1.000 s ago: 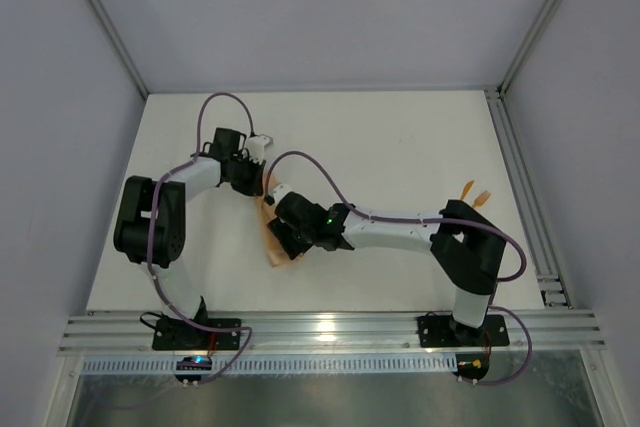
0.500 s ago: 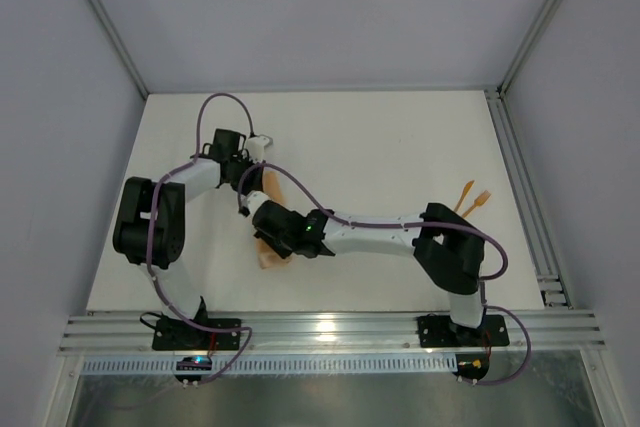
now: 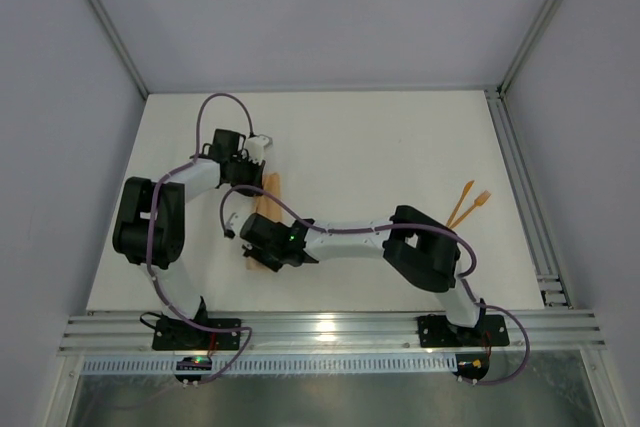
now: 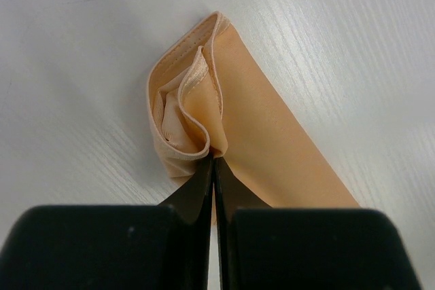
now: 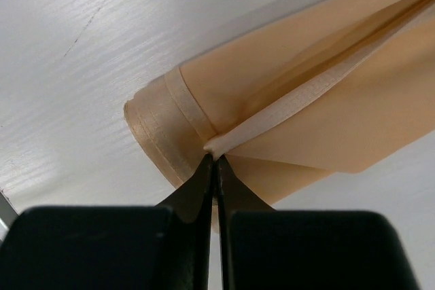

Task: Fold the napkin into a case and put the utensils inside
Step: Stuff the top corner of the smaller-rectangle-folded napkin into the folded napkin, then turn over the smaller rectangle-folded napkin at the center of the board.

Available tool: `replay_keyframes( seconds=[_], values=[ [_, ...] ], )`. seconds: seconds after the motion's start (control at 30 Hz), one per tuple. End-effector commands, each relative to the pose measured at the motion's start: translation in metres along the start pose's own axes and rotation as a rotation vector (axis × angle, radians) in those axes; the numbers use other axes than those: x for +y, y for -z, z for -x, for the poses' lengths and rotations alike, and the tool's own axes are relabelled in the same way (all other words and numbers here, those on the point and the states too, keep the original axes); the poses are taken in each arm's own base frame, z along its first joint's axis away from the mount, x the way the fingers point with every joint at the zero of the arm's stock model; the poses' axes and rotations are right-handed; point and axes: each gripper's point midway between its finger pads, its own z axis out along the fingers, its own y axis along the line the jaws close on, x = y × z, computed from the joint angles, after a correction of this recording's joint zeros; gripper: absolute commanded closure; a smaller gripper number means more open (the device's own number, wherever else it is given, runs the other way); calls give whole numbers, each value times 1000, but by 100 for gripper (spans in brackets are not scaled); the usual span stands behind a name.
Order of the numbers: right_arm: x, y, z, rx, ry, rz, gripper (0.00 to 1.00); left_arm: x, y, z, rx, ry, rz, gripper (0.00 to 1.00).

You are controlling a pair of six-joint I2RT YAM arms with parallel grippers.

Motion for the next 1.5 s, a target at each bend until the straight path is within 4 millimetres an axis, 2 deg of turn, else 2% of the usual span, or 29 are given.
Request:
replay_keyframes(
  seconds=[0.0,0.07,0.1,0.13,0.17,0.2,0.23,0.27,0.3,0.33,0.37,0.4,0.43,0.47,0.5,0.53,0.57,0.7,0.73,0.83,1.0,1.07,1.17,1.27,1.47],
  values=[
    [14,-5,4,-5,21,68,96,9,-4,-45,137,58,42,100],
    [14,-5,5,-8,19,68,93,9,-3,-42,129,55,42,100],
    [13,-3,7,-11,13,68,81,9,-2,-42,129,57,43,100],
    [12,1,11,-15,2,70,74,9,-2,-42,130,54,47,100],
    [13,11,22,-43,-4,86,68,10,-2,-42,130,52,46,100],
    [11,19,30,-64,-12,90,57,10,-3,-43,131,51,45,100],
    [6,28,42,-99,-27,85,52,10,-3,-44,135,52,47,100],
    [9,49,61,-154,-41,132,48,10,-4,-44,133,48,46,100],
    [7,59,71,-187,-57,145,44,10,-4,-45,135,46,46,100],
    [4,68,81,-223,-84,164,42,10,-4,-46,137,48,45,100],
    [-11,76,88,-248,-154,171,41,10,-3,-46,136,46,47,100],
    [-12,92,98,-284,-190,229,41,10,-4,-46,137,46,48,100],
    [-19,96,100,-310,-232,249,39,11,-3,-45,135,46,49,100],
    [-39,99,101,-326,-325,251,39,11,-3,-45,135,45,52,100],
    [-47,108,103,-355,-363,263,38,11,-3,-45,135,43,53,100],
    [-57,103,93,-357,-402,245,38,12,-3,-44,132,41,54,100],
    [-80,99,87,-356,-453,198,38,12,-2,-45,135,39,56,100],
    [-127,74,58,-303,-660,113,37,12,-1,-43,132,38,57,100],
    [-128,60,49,-296,-699,144,37,12,-1,-44,133,39,57,100],
    [-145,39,39,-337,-822,157,37,12,0,-43,129,38,63,100],
    [-141,11,45,-339,-896,251,37,11,0,-44,129,36,58,100],
    [-136,-4,34,-303,-953,267,38,11,1,-41,122,31,57,100],
    [-133,-17,19,-284,-1019,269,39,10,4,-39,109,31,56,100],
    [-127,-30,13,-264,-1063,302,40,9,4,-37,100,30,51,100],
    [-125,-43,13,-273,-1140,340,41,5,6,-33,75,28,40,100]
  ],
)
